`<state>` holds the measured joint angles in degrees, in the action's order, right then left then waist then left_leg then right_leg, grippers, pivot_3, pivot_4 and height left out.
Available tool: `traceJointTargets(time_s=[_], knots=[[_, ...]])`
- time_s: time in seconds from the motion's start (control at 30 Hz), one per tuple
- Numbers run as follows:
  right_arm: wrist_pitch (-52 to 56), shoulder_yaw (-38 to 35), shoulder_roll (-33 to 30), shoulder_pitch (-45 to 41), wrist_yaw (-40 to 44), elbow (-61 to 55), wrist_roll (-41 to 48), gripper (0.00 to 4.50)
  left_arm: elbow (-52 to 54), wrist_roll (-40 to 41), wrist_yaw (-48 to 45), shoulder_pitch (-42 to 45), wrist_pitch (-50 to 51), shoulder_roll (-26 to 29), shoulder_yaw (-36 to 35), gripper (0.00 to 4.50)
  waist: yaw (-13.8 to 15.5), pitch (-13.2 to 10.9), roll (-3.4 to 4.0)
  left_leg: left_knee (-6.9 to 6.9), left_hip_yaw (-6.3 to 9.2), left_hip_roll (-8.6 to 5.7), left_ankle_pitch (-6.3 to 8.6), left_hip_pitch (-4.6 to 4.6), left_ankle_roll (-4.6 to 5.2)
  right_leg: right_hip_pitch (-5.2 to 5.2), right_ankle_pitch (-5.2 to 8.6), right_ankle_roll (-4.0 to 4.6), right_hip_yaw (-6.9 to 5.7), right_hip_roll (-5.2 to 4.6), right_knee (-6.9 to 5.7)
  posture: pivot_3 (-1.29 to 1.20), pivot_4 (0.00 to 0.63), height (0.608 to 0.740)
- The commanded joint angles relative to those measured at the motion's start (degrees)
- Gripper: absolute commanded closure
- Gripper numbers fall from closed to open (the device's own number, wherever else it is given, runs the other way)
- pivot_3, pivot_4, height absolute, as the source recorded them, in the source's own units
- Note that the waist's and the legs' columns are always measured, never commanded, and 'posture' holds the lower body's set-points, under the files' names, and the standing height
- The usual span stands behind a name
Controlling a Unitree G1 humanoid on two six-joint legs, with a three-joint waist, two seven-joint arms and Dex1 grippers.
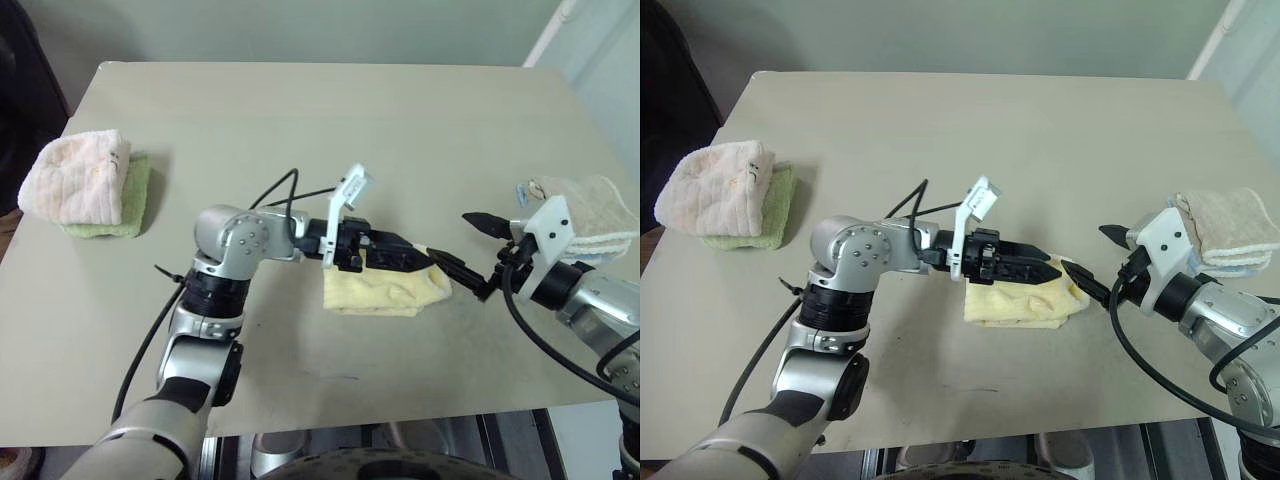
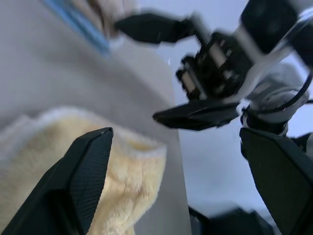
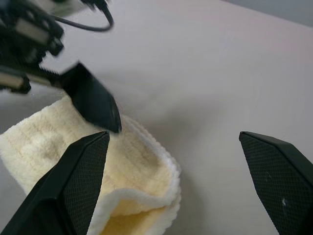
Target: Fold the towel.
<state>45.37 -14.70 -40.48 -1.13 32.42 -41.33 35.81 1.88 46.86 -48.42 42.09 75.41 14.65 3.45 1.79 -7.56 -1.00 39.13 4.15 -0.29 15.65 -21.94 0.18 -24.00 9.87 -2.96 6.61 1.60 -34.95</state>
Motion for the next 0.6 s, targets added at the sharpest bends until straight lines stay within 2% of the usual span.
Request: traceJointTargets(time_s=[0.03,0.1,0.17,0.27,0.33,0.43,0.53,0.57,0.6], knots=[[-0.4,-2.1,-0.3,-1.6,-0.3,-1.2,2.0,0.00,2.8,4.1,-2.5,0.0,-2.3,1.7,-4.7,0.01,0.0,0.0,0.01,0.00,0.00,0.00,0.00,0.00,0.00,-0.01,-0.01,0.01,0.00,0.00,0.00,0.00,0.150,0.740],[-0.3,-2.2,-0.3,-2.2,-0.3,-0.9,2.7,0.18,2.3,3.7,-2.6,0.2,-3.2,3.0,-4.9,0.00,0.0,0.0,0.01,0.00,0.01,0.01,0.00,0.00,0.00,-0.02,-0.05,0.08,0.00,0.00,-0.02,0.00,0.150,0.740],[-0.7,-1.8,-0.1,-3.4,-0.2,-0.7,3.2,0.56,0.9,2.6,-4.2,0.2,-6.3,5.5,-5.9,0.37,0.0,0.0,0.02,0.01,0.01,0.01,0.02,0.00,0.04,-0.01,-0.15,0.23,0.00,0.00,-0.02,0.00,0.150,0.740],[0.3,0.7,1.6,-6.3,-0.7,-0.2,5.7,1.57,1.1,-3.2,-12.2,-1.5,-16.4,12.8,-1.8,1.24,-0.2,0.0,0.02,-0.01,0.02,0.01,0.05,0.01,0.10,-0.04,-0.20,0.30,0.00,0.01,0.01,0.00,0.150,0.740],[0.9,3.4,2.6,-8.6,-1.3,0.7,5.4,2.31,0.4,-6.5,-15.9,-2.5,-22.9,15.2,0.3,1.99,-0.4,0.0,0.05,-0.04,0.04,0.02,0.11,0.00,0.19,-0.13,-0.21,0.32,0.00,0.03,-0.01,0.00,0.150,0.740],[1.7,7.3,5.2,-12.4,-2.1,2.6,5.6,3.40,-0.7,-8.8,-18.3,-3.8,-32.1,13.6,0.3,3.09,-0.2,0.0,0.06,-0.01,0.06,0.01,0.15,-0.04,0.26,-0.18,-0.27,0.41,-0.02,0.02,-0.02,0.00,0.150,0.740],[2.2,9.3,8.5,-14.9,-2.9,4.5,6.6,4.41,-1.6,-11.2,-17.9,-5.1,-42.0,8.6,0.1,4.17,0.1,0.0,0.09,0.06,0.11,0.01,0.42,-0.11,0.72,-0.15,-0.35,0.55,-0.04,0.00,-0.01,0.00,0.150,0.740],[2.2,9.6,9.1,-15.2,-3.0,5.0,6.6,4.50,-1.9,-11.8,-18.3,-5.4,-44.2,7.5,0.2,4.45,0.2,0.0,0.09,0.06,0.12,0.00,0.44,-0.11,0.75,-0.14,-0.34,0.54,-0.04,-0.01,0.00,0.00,0.150,0.740],[2.3,10.0,9.8,-15.3,-3.3,5.7,6.5,4.50,-1.8,-12.5,-19.4,-6.0,-46.0,7.2,0.9,4.45,0.2,0.0,0.09,0.09,0.12,0.00,0.44,-0.13,0.74,-0.13,-0.34,0.53,-0.05,-0.02,0.02,0.00,0.150,0.740]])
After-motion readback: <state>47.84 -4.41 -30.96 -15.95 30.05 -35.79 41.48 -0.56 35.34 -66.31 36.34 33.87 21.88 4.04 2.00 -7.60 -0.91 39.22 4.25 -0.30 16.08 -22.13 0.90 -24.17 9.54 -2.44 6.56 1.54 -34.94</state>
